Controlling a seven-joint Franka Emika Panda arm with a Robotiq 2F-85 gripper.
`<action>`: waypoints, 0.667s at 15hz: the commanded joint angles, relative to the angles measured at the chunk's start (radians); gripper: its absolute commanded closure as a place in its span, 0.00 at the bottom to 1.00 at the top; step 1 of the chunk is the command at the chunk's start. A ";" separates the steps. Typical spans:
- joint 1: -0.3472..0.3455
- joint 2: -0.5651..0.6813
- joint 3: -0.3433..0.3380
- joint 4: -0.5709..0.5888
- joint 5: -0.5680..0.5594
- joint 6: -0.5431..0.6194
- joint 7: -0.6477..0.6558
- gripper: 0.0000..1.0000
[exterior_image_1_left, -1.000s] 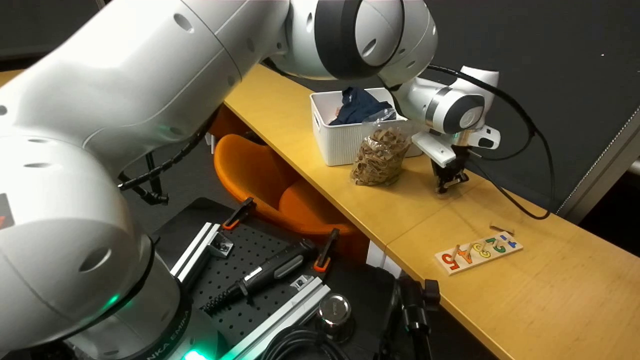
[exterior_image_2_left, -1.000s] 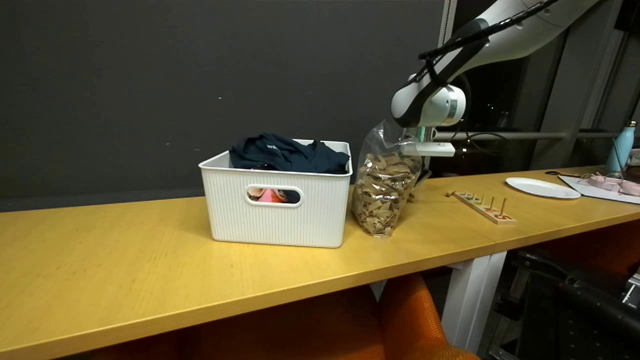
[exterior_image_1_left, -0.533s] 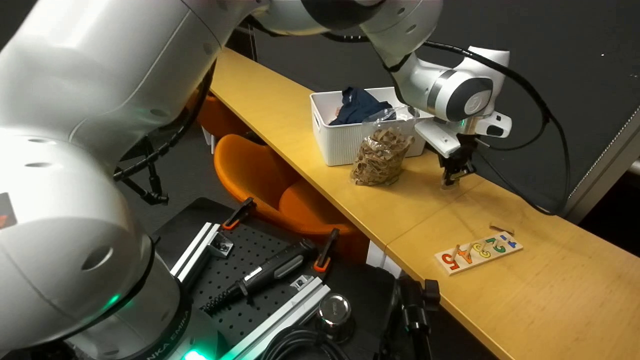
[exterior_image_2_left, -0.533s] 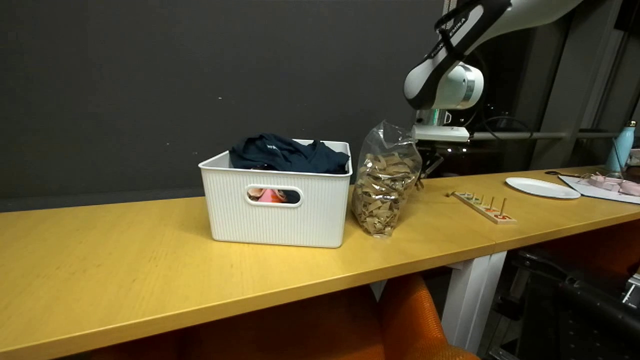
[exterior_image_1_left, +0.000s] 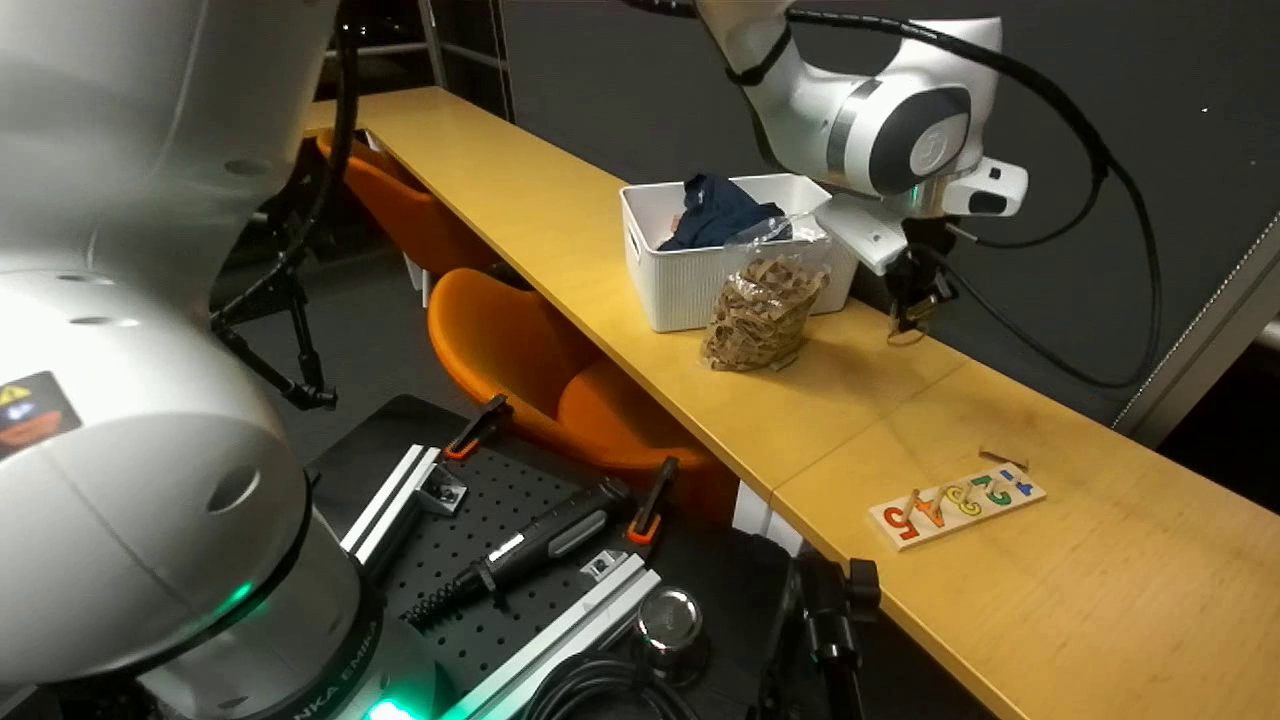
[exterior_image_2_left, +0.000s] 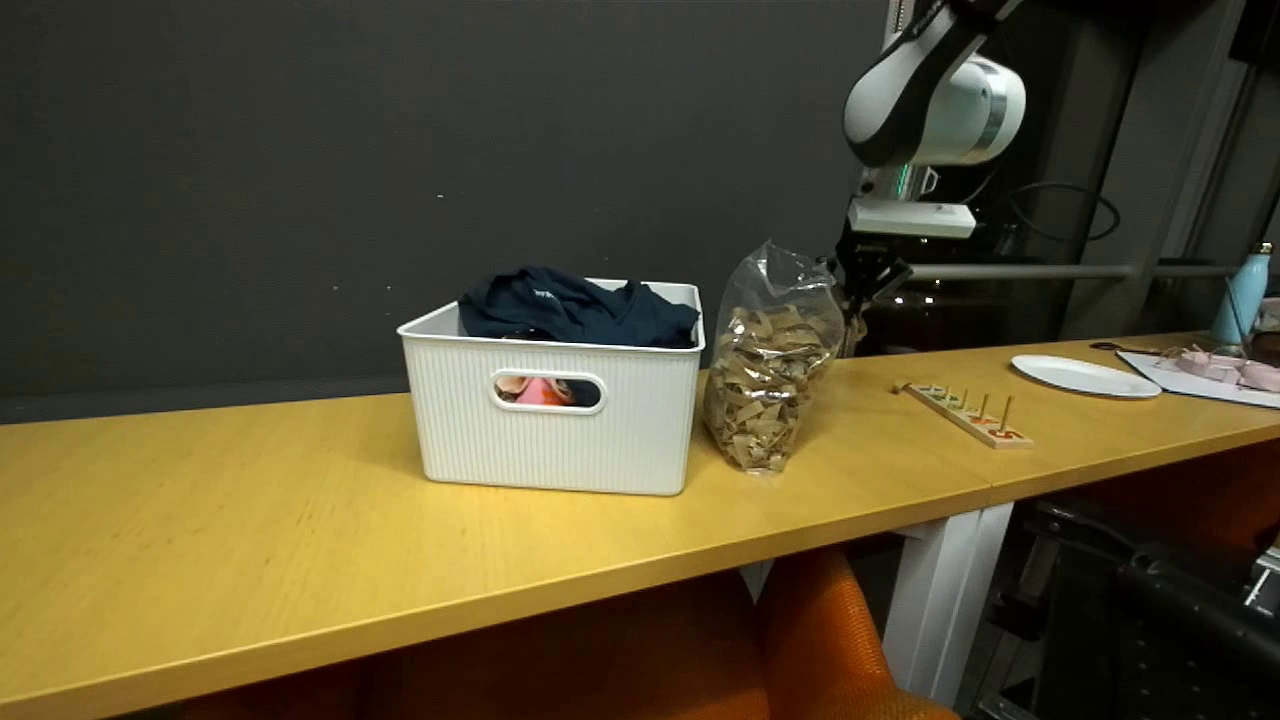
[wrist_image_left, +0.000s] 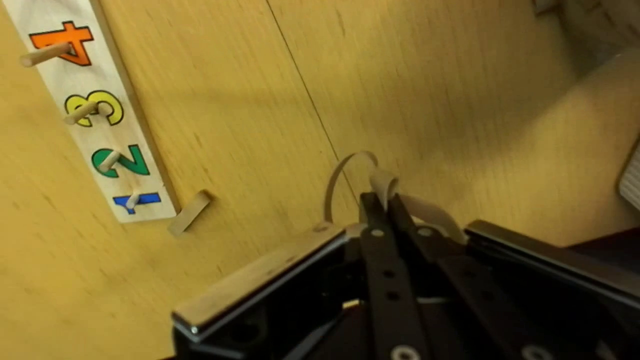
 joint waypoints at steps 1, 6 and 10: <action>0.094 -0.222 -0.053 -0.219 -0.105 0.137 0.042 0.99; 0.219 -0.390 -0.091 -0.296 -0.321 0.200 0.163 0.99; 0.232 -0.380 -0.027 -0.215 -0.385 0.141 0.221 0.99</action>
